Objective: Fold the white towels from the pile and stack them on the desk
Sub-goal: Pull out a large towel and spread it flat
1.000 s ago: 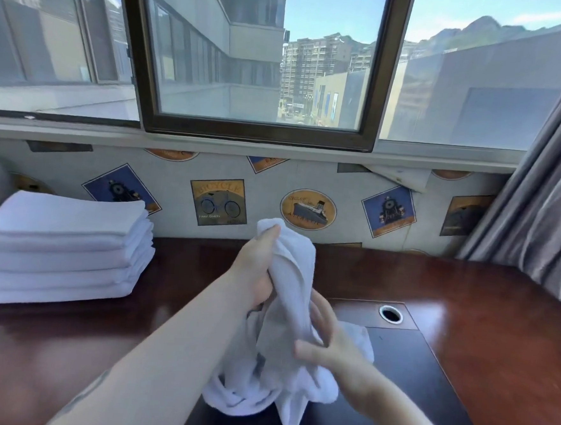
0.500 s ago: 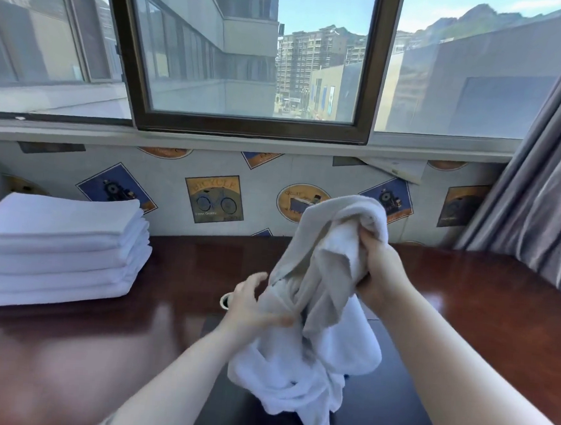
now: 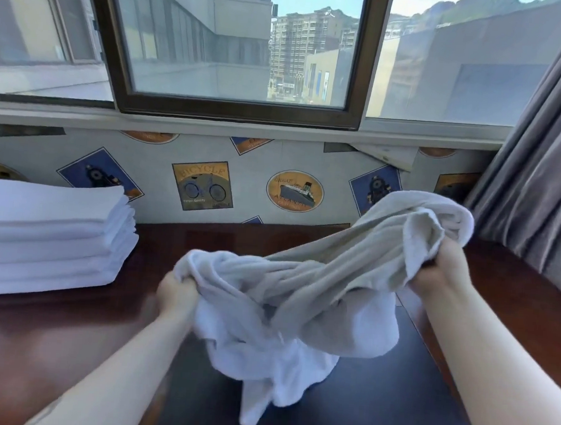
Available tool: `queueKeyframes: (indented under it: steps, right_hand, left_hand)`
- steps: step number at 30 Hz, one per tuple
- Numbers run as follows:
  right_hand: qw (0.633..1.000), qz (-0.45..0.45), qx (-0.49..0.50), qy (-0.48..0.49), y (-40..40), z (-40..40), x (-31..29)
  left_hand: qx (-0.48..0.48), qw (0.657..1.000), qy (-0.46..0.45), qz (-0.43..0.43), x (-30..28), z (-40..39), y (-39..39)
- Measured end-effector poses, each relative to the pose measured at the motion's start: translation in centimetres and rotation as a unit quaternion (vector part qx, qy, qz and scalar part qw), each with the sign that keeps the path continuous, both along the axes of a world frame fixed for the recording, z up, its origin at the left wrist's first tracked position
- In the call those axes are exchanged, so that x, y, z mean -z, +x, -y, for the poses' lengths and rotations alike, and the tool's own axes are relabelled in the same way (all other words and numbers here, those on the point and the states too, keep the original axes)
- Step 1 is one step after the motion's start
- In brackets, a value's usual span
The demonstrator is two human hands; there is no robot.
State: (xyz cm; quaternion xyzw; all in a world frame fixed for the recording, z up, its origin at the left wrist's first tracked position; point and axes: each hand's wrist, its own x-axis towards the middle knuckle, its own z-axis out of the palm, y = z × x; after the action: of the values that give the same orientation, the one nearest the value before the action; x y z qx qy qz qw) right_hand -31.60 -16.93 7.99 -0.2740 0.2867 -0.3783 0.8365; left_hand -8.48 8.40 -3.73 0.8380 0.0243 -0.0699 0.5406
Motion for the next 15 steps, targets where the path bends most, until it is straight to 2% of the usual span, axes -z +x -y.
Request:
queueKeyframes:
  steps: [5, 8, 11, 12, 14, 15]
  right_hand:
    - [0.998, 0.02, 0.047, 0.032, -1.2, 1.1, 0.5]
    - [0.996, 0.023, 0.067, 0.05, -1.7, 2.0, 1.6]
    - [0.995, 0.067, 0.031, 0.068, -2.8, 3.1, 3.4]
    - [0.996, 0.069, 0.013, 0.047, -2.9, 3.4, 4.1]
    - [1.0, -0.006, 0.004, -0.022, -2.5, 4.6, 6.0]
    - [0.995, -0.077, 0.025, -0.06, -2.0, 5.3, 7.0]
  left_hand:
    - [-0.128, 0.981, -0.142, 0.025, -6.1, -0.6, 4.7]
    - [-0.167, 0.968, -0.138, 0.129, -9.8, -0.6, 4.5]
    - [-0.164, 0.951, -0.126, 0.23, -11.9, -1.2, 4.2]
    - [-0.16, 0.945, -0.117, 0.26, -12.0, -1.4, 4.1]
    - [-0.108, 0.945, -0.101, 0.291, -11.3, -1.0, 4.5]
    - [-0.057, 0.955, -0.08, 0.279, -10.3, -0.4, 4.8]
